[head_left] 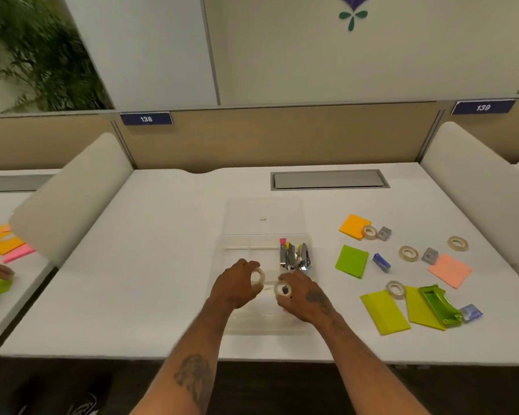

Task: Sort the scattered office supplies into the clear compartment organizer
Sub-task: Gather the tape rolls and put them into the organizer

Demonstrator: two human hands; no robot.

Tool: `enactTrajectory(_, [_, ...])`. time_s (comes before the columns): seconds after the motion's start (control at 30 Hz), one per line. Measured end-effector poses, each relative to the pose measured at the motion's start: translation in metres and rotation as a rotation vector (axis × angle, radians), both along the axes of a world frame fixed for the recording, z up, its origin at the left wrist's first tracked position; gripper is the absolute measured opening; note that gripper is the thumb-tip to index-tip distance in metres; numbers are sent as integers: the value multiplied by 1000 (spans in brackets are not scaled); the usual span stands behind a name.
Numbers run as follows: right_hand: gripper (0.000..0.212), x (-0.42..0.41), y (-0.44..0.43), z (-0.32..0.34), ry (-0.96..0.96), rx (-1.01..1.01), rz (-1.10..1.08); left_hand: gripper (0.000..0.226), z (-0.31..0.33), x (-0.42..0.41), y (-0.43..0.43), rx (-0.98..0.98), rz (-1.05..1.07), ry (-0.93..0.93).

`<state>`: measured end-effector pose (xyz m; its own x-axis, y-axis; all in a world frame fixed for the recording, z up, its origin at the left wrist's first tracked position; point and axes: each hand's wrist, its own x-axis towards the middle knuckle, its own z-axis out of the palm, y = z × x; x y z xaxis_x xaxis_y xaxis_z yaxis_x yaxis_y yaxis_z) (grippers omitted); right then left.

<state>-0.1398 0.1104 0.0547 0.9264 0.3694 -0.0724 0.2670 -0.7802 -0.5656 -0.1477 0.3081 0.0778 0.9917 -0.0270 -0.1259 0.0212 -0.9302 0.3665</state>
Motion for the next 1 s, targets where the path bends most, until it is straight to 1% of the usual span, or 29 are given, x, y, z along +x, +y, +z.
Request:
enactTrajectory(0.1, [48,-10,17,-2,-44,-42,30,55,-2,-10,19,0,-2,4])
enactTrajectory(0.3, [58,-13,33,-7,-48,-127,51,56,-5,-17,30,-23,-26,1])
enactTrajectory(0.47, [63,-13,35,-12,-30,-120,36,58,-11,-15,28,-35,-48,6])
enactTrajectory(0.57, [62,-12,31,-14,-30,-136,11,60,-15,-12,26,-32,-66,3])
enactTrajectory(0.67, [60,-10,22,-14,-19,-118,-26,67,-21,-10,24,-13,-87,24])
enactTrajectory(0.73, [56,-9,16,-14,-43,-108,-58,69,-24,-7,24,-10,-78,16])
enactTrajectory(0.87, [49,-5,-2,-14,-71,-116,-128,68,-28,3,20,-11,-87,-32])
enactTrajectory(1.0, [51,-3,-35,-18,-71,-173,-187,66,-29,18,0,-31,-145,-39])
